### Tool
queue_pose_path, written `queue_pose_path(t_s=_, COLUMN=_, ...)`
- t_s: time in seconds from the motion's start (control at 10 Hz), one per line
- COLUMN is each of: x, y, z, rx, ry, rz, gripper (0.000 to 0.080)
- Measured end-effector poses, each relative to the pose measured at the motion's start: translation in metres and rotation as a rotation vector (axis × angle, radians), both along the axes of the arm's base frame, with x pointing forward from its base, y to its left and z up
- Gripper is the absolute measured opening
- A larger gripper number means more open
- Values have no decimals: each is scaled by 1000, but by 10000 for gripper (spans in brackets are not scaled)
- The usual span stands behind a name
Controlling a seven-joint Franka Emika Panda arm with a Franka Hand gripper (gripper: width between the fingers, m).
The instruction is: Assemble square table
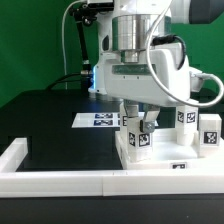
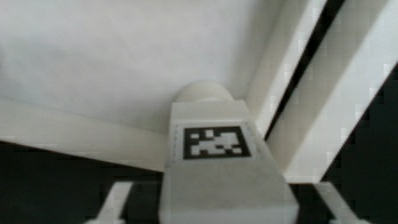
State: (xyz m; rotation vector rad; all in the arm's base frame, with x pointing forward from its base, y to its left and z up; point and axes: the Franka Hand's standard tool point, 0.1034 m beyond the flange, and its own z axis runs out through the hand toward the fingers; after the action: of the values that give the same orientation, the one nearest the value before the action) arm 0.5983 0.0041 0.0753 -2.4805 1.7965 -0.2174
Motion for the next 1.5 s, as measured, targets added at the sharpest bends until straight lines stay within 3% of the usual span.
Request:
queue_pose_path(t_s=0.4, x=1, y=-2, z=0, rx=14, ry=-4, rz=-103, gripper=301)
queue_pose_path(t_s=0.5, x=1, y=-2, z=0, rx=9, ry=-3, rz=-69, gripper=479)
queue_pose_path(t_s=0.6, x=1, y=-2, z=0, rx=3, ry=-2, rz=-30, gripper=479)
queue_pose_path(t_s=0.7, x=1, y=-1, z=0, rx=-10, ry=1, rz=43, gripper=616)
queue_pose_path(t_s=0.8, x=1, y=1, z=0, rx=-26, ry=4, rz=151, gripper=641)
queue_pose_path(t_s=1.5, x=-1, y=-1, z=4, rx=-135, ry=17, rz=857, gripper=649)
